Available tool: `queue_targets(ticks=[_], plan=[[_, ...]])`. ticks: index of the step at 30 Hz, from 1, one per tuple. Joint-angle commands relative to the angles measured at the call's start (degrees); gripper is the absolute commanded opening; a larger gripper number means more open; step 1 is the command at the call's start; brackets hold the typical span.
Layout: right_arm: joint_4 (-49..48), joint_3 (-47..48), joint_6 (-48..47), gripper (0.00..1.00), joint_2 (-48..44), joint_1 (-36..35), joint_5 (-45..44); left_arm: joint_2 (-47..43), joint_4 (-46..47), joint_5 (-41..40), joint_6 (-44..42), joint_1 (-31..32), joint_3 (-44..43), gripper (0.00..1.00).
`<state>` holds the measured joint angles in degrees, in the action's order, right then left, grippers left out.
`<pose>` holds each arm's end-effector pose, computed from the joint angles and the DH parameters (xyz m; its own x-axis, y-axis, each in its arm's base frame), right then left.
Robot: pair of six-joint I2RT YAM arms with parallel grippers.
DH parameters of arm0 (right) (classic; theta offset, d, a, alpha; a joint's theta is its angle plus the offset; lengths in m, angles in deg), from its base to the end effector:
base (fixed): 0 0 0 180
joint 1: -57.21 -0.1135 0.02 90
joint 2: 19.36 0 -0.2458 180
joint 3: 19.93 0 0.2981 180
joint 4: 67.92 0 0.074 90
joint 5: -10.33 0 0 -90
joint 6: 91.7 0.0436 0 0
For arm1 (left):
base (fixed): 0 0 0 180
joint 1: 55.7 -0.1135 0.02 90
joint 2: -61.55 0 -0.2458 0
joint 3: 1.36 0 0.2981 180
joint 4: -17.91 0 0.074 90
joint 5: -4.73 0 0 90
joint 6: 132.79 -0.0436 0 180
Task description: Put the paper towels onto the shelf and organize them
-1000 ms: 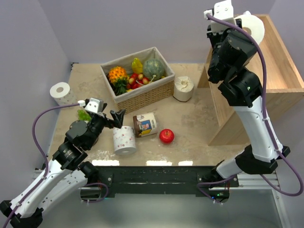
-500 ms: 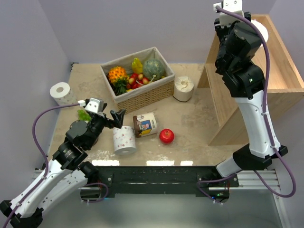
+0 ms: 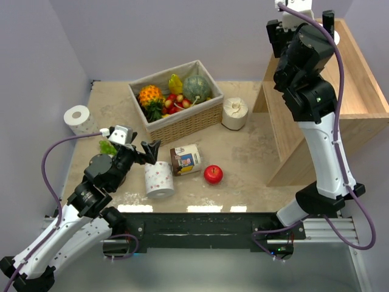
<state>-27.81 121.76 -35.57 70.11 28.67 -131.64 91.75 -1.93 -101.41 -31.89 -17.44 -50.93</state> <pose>0.2790 0.1127 0.6161 -0.0600 -0.4235 -0.9039 0.4201 0.8107 -0.4077 0.1682 -0.1172 0.3351 -0.0775 -0.1702 -0.9824 0.3685 0.9106 -0.1868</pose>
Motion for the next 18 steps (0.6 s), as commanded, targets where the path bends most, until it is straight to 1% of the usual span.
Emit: queue_targets(ticks=[1,2,5,7,9,11,12,15,16,17,18], plan=[[-2.47,2.28,1.17,0.93,-2.02,0.15,-5.85,0.13,1.55,0.67,-0.7,-0.2,-0.02,0.99],[-2.65,2.28,1.87,0.95,-2.28,0.23,-7.96,0.13,1.55,0.67,-0.79,-0.12,-0.01,0.99],[-1.34,3.24,6.17,0.98,-3.6,0.23,-10.34,-0.05,1.37,0.85,-0.61,-0.12,-0.01,0.99],[2.26,4.12,11.7,0.99,-4.65,0.15,-11.49,-0.05,1.29,0.85,-0.7,-0.12,0.07,0.99],[7.25,3.87,17.22,0.99,-6.67,0.15,-9.14,0.04,1.29,0.76,-0.61,-0.12,0.07,0.99],[9.56,1.94,19.97,0.97,-8.34,0.15,-6.76,0.13,1.29,0.94,-0.61,-0.12,0.07,0.99],[11.92,1.32,22.16,0.95,-9.48,0.15,-5.01,0.13,1.29,0.94,-0.53,-0.12,0.07,0.99],[15.96,-1.31,24.98,0.9,-10.98,0.15,-4.46,0.13,1.11,1.29,-0.35,-0.12,0.07,0.99],[17.46,-1.67,25.86,0.84,-11.25,0.15,-3.42,0.04,1.02,1.55,-0.26,-0.12,-0.01,0.99],[18.78,-1.76,26.83,0.82,-11.34,0.23,-2.71,-0.05,1.11,1.73,-0.26,-0.12,-0.01,0.99],[21.23,-1.85,28.92,0.75,-11.6,0.23,-2.09,-0.14,1.11,1.9,-0.17,-0.12,0.07,0.99]])
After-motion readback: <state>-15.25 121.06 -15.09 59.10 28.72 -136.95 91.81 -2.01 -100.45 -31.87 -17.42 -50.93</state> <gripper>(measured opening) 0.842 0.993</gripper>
